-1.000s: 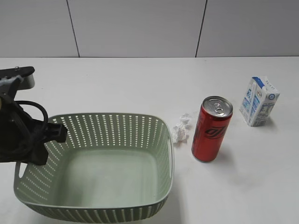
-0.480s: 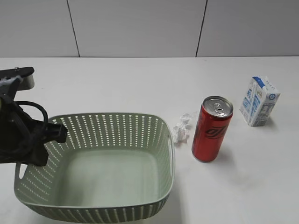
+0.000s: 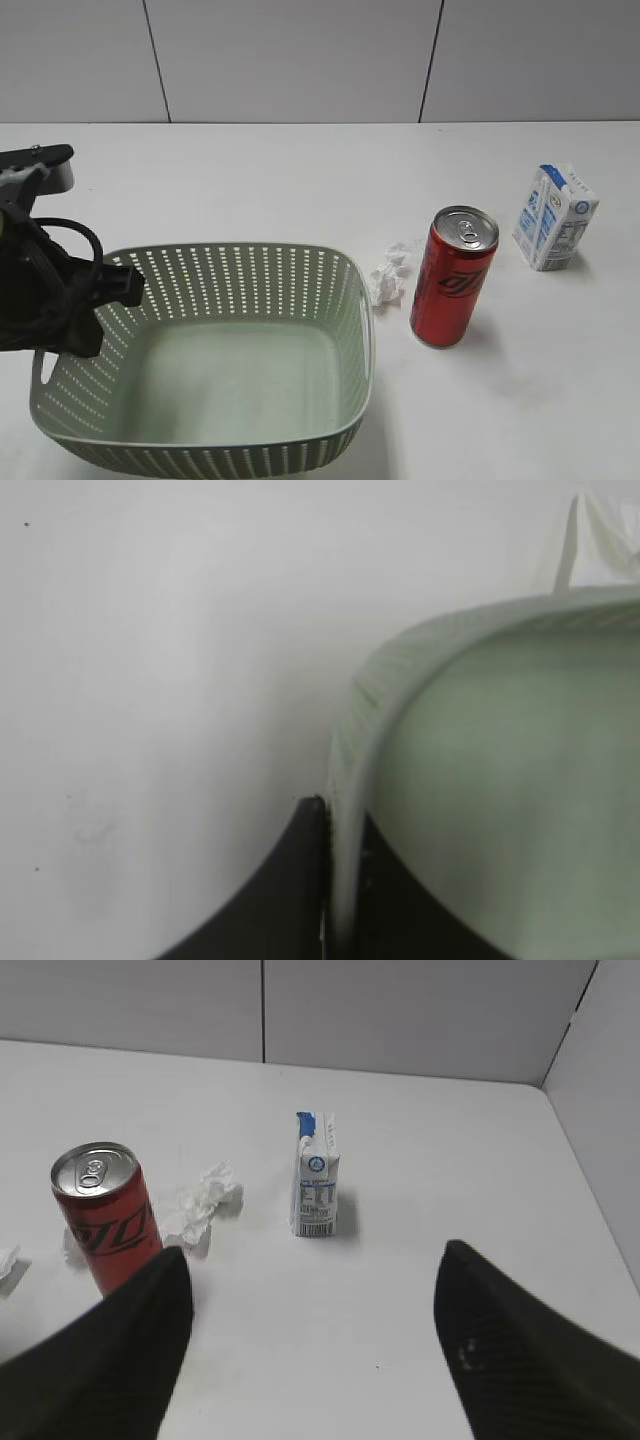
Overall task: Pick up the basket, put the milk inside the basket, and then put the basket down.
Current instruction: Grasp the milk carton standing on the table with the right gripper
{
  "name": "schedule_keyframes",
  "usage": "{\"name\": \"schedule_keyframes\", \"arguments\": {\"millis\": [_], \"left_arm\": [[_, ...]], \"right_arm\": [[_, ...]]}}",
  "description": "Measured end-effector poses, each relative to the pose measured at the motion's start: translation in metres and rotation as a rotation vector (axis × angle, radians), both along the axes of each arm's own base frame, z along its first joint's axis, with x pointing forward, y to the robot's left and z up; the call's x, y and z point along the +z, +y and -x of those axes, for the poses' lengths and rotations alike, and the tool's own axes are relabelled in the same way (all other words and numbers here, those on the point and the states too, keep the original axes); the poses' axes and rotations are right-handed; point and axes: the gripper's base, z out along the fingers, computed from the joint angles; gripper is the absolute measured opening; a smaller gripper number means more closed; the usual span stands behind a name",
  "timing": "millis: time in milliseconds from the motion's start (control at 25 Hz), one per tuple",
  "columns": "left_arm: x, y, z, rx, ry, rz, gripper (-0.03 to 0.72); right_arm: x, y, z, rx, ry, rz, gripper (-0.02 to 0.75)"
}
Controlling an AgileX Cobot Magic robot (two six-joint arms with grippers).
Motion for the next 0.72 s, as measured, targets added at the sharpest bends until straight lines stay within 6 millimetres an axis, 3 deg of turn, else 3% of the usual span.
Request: {"name": "schedule_keyframes", "arguments": {"millis": [200, 400, 720], "left_arm": [[0.0, 0.0, -0.001, 0.003, -0.006, 0.005, 0.006], [0.0, 0.0, -0.001, 0.003, -0.006, 0.005, 0.006], [0.0, 0.0, -0.001, 0.004, -0.006, 0.005, 0.006]], "right_arm": [[0.014, 0.003, -0.058, -0.001, 0.195, 0.003, 0.592], [0.018, 0.007, -0.129, 0.013, 0.38, 0.035, 0.592], [-0.005, 0.013, -0.236, 0.035, 0.584, 0.071, 0.592]]}}
